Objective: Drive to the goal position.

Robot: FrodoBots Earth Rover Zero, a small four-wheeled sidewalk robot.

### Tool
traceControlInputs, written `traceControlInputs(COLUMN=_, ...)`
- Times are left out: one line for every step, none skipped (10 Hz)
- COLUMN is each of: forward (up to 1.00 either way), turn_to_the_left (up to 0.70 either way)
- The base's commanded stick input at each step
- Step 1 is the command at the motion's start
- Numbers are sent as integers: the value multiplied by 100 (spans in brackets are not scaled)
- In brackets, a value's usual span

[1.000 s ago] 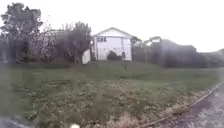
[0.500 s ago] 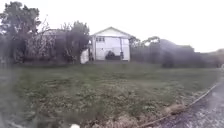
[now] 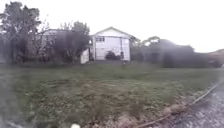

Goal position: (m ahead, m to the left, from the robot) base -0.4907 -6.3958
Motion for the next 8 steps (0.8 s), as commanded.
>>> traceControlInputs(forward=0, turn_to_the_left=-85)
traceControlInputs(forward=0, turn_to_the_left=-85)
traceControlInputs(forward=0, turn_to_the_left=-85)
traceControlInputs(forward=0, turn_to_the_left=-85)
traceControlInputs(forward=0, turn_to_the_left=-85)
traceControlInputs(forward=0, turn_to_the_left=-85)
traceControlInputs(forward=0, turn_to_the_left=-85)
traceControlInputs(forward=0, turn_to_the_left=-85)
